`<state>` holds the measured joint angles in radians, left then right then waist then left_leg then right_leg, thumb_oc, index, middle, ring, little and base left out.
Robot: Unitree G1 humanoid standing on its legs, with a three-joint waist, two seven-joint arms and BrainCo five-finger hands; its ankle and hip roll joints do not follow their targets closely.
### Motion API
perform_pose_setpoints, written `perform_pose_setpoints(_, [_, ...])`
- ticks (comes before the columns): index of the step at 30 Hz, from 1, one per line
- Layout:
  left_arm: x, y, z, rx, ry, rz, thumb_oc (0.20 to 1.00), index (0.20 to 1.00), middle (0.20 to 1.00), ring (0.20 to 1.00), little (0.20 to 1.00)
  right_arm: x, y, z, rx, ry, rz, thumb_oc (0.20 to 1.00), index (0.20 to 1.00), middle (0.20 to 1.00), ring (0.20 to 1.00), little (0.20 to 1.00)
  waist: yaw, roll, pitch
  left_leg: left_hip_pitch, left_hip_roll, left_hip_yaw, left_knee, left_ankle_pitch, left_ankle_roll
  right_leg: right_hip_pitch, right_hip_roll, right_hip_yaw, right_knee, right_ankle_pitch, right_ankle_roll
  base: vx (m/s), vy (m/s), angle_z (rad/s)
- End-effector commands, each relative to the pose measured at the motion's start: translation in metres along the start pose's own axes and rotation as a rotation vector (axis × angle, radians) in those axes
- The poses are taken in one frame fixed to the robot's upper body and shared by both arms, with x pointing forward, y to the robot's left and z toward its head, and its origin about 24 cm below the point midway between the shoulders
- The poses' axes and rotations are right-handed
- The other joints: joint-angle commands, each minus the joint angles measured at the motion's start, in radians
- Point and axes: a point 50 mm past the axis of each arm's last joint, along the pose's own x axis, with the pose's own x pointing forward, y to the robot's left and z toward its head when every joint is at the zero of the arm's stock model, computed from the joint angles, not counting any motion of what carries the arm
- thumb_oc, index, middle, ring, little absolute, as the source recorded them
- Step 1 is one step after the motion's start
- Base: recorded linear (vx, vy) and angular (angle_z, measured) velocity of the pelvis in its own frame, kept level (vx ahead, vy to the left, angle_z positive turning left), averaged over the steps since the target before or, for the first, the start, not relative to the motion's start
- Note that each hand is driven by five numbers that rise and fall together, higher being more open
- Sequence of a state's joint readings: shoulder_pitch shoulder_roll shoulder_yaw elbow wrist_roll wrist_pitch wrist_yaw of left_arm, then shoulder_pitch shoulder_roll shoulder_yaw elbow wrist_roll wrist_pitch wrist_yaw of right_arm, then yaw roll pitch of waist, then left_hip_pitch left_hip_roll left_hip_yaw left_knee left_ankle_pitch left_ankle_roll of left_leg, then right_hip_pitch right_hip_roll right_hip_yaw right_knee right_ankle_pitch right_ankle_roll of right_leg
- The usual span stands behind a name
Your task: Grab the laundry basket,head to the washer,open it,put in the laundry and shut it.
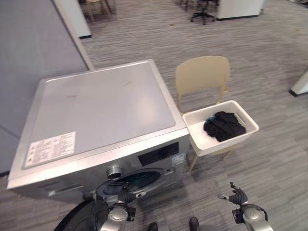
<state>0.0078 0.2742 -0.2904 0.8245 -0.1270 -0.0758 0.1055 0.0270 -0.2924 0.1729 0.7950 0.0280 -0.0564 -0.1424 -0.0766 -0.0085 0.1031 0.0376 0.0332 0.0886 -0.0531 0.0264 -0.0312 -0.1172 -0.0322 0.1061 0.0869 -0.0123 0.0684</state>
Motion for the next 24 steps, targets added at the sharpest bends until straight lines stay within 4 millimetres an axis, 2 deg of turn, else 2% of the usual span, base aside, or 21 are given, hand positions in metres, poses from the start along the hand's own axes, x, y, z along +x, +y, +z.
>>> perform_pose_setpoints(1, [0.007,0.002,0.031,0.077,-0.120,0.017,1.000,1.000,1.000,1.000,1.000,0.006,-0.010,0.025,0.051,-0.091,-0.050,1.000,1.000,1.000,1.000,1.000,0.030,-0.013,0.068,-0.048,-0.012,0.080,0.027,-0.109,0.031,-0.034,-0.020,-0.185,-0.070,0.019,0.072,-0.14,-0.040,-3.07])
perform_pose_setpoints(2, [0.008,0.003,0.031,0.077,-0.120,0.017,1.000,1.000,1.000,1.000,1.000,0.006,-0.010,0.025,0.051,-0.091,-0.050,1.000,1.000,1.000,1.000,1.000,0.030,-0.014,0.066,-0.052,-0.013,0.080,0.027,-0.107,0.031,-0.037,-0.021,-0.185,-0.070,0.021,0.072,-0.06,-0.092,-2.70])
perform_pose_setpoints(3, [0.008,0.003,0.033,0.087,-0.128,0.018,1.000,1.000,1.000,1.000,1.000,0.006,-0.009,0.027,0.060,-0.099,-0.049,1.000,1.000,1.000,1.000,1.000,0.035,-0.010,0.067,-0.046,0.000,0.111,0.021,-0.103,0.027,-0.035,-0.042,-0.274,-0.067,0.009,0.068,0.06,-0.138,-1.95])
perform_pose_setpoints(4, [0.009,0.004,0.038,0.088,-0.142,0.021,1.000,1.000,1.000,1.000,1.000,0.005,-0.006,0.027,0.080,-0.102,-0.058,1.000,1.000,1.000,1.000,1.000,0.048,0.003,0.070,-0.011,0.039,0.187,0.018,-0.124,0.011,-0.018,-0.090,-0.464,-0.051,-0.028,0.067,0.06,-0.155,-1.70])
perform_pose_setpoints(5, [0.009,0.005,0.039,0.085,-0.144,0.025,1.000,1.000,1.000,1.000,1.000,0.005,-0.005,0.027,0.083,-0.100,-0.056,1.000,1.000,1.000,1.000,1.000,0.052,0.002,0.071,-0.001,0.049,0.222,0.021,-0.127,0.009,-0.003,-0.104,-0.515,-0.056,-0.033,0.065,0.07,-0.114,-1.48])
perform_pose_setpoints(6, [0.009,0.005,0.039,0.085,-0.144,0.025,1.000,1.000,1.000,1.000,1.000,0.005,-0.005,0.027,0.083,-0.100,-0.056,1.000,1.000,1.000,1.000,1.000,0.052,0.002,0.071,-0.001,0.049,0.222,0.021,-0.127,0.009,-0.003,-0.104,-0.515,-0.056,-0.032,0.065,0.03,-0.075,-1.42])
perform_pose_setpoints(7, [0.009,0.005,0.038,0.087,-0.141,0.029,1.000,1.000,1.000,1.000,1.000,0.004,-0.002,0.027,0.086,-0.098,-0.055,1.000,1.000,1.000,1.000,1.000,0.048,-0.001,0.067,0.013,0.054,0.257,0.020,-0.129,0.005,0.004,-0.110,-0.535,-0.059,-0.031,0.064,0.14,-0.161,-1.42])
perform_pose_setpoints(9, [0.008,0.004,0.037,0.079,-0.138,0.026,1.000,1.000,1.000,1.000,1.000,0.003,-0.002,0.024,0.093,-0.089,-0.058,1.000,1.000,1.000,1.000,1.000,0.036,0.002,0.063,0.034,0.067,0.293,0.044,-0.153,0.001,-0.009,-0.112,-0.503,-0.049,-0.034,0.065,0.18,-0.199,-0.92])
perform_pose_setpoints(10, [0.007,-0.001,0.036,0.071,-0.143,0.010,1.000,1.000,1.000,1.000,1.000,0.001,-0.005,0.021,0.102,-0.087,-0.061,1.000,1.000,1.000,1.000,1.000,0.020,0.010,0.074,0.020,0.095,0.305,0.162,-0.189,-0.003,0.013,-0.097,-0.469,-0.062,-0.043,0.052,0.18,-0.215,-0.58])
perform_pose_setpoints(11, [0.007,-0.005,0.037,0.058,-0.149,-0.005,1.000,1.000,1.000,1.000,1.000,0.000,-0.008,0.019,0.098,-0.085,-0.065,1.000,1.000,1.000,1.000,1.000,0.022,0.013,0.086,-0.001,0.122,0.302,0.246,-0.196,-0.003,0.032,-0.085,-0.454,-0.066,-0.050,0.040,0.18,-0.221,-0.49])
perform_pose_setpoints(12, [0.007,-0.005,0.037,0.058,-0.149,-0.005,1.000,1.000,1.000,1.000,1.000,0.000,-0.008,0.019,0.098,-0.085,-0.066,1.000,1.000,1.000,1.000,1.000,0.023,0.015,0.088,-0.004,0.127,0.302,0.256,-0.201,-0.005,0.033,-0.082,-0.454,-0.067,-0.051,0.038,0.09,-0.173,-0.50])
perform_pose_setpoints(13, [0.006,-0.009,0.041,0.018,-0.165,-0.017,1.000,1.000,1.000,1.000,1.000,0.001,-0.014,0.020,0.076,-0.088,-0.078,1.000,1.000,1.000,1.000,1.000,0.042,0.021,0.122,-0.067,0.150,0.227,0.396,-0.152,-0.015,0.060,-0.056,-0.430,-0.071,-0.066,0.008,0.04,-0.092,-0.57])
perform_pose_setpoints(14, [0.006,-0.009,0.041,0.018,-0.165,-0.017,1.000,1.000,1.000,1.000,1.000,0.001,-0.014,0.020,0.076,-0.088,-0.078,1.000,1.000,1.000,1.000,1.000,0.042,0.022,0.122,-0.069,0.151,0.226,0.399,-0.154,-0.015,0.060,-0.055,-0.430,-0.071,-0.066,0.008,0.13,-0.178,-0.78])
perform_pose_setpoints(15, [0.006,-0.011,0.044,0.003,-0.178,-0.023,1.000,1.000,1.000,1.000,1.000,0.001,-0.015,0.021,0.076,-0.092,-0.076,1.000,1.000,1.000,1.000,1.000,0.060,0.014,0.137,-0.138,0.099,0.118,0.438,-0.156,-0.016,0.086,-0.046,-0.410,-0.084,-0.080,-0.004,0.09,-0.092,-0.52])
perform_pose_setpoints(16, [0.006,-0.011,0.044,0.003,-0.178,-0.022,1.000,1.000,1.000,1.000,1.000,0.001,-0.015,0.021,0.076,-0.092,-0.076,1.000,1.000,1.000,1.000,1.000,0.060,0.014,0.137,-0.138,0.099,0.118,0.438,-0.157,-0.016,0.086,-0.046,-0.411,-0.084,-0.080,-0.004,0.19,-0.131,-0.34])
perform_pose_setpoints(17, [0.005,-0.016,0.044,0.008,-0.180,-0.030,1.000,1.000,1.000,1.000,1.000,0.001,-0.016,0.026,0.080,-0.116,-0.077,1.000,1.000,1.000,1.000,1.000,0.071,-0.001,0.142,-0.195,0.035,0.073,0.386,-0.160,-0.003,0.094,-0.055,-0.394,-0.097,-0.080,0.000,0.18,-0.043,-0.37])
perform_pose_setpoints(19, [0.005,-0.019,0.042,0.007,-0.172,-0.035,1.000,1.000,1.000,1.000,1.000,0.001,-0.016,0.027,0.072,-0.123,-0.075,1.000,1.000,1.000,1.000,1.000,0.075,0.002,0.142,-0.202,0.017,0.058,0.342,-0.150,-0.004,0.105,-0.048,-0.383,-0.104,-0.087,0.004,0.17,-0.023,-0.30])
perform_pose_setpoints(21, [0.005,-0.020,0.040,0.004,-0.162,-0.034,1.000,1.000,1.000,1.000,1.000,0.001,-0.016,0.030,0.058,-0.134,-0.076,1.000,1.000,1.000,1.000,1.000,0.086,0.012,0.138,-0.225,-0.018,0.031,0.241,-0.090,-0.007,0.120,-0.028,-0.373,-0.115,-0.099,0.007,0.27,0.007,-0.14])
perform_pose_setpoints(22, [0.005,-0.020,0.038,0.006,-0.152,-0.036,1.000,1.000,1.000,1.000,1.000,0.003,-0.016,0.030,0.049,-0.130,-0.079,1.000,1.000,1.000,1.000,1.000,0.103,0.029,0.135,-0.258,-0.041,0.011,0.143,-0.016,-0.017,0.149,0.004,-0.358,-0.122,-0.120,0.007,0.38,0.020,-0.10])
perform_pose_setpoints(23, [0.004,-0.019,0.037,0.008,-0.148,-0.035,1.000,1.000,1.000,1.000,1.000,0.003,-0.016,0.030,0.047,-0.128,-0.082,1.000,1.000,1.000,1.000,1.000,0.111,0.035,0.134,-0.279,-0.046,0.008,0.113,0.012,-0.022,0.162,0.018,-0.352,-0.123,-0.133,0.004,0.28,0.019,0.04])
perform_pose_setpoints(24, [0.004,-0.019,0.037,0.008,-0.148,-0.035,1.000,1.000,1.000,1.000,1.000,0.003,-0.016,0.030,0.047,-0.128,-0.082,1.000,1.000,1.000,1.000,1.000,0.111,0.034,0.134,-0.276,-0.047,0.008,0.110,0.013,-0.022,0.163,0.017,-0.352,-0.122,-0.134,0.004,0.33,0.038,0.02])
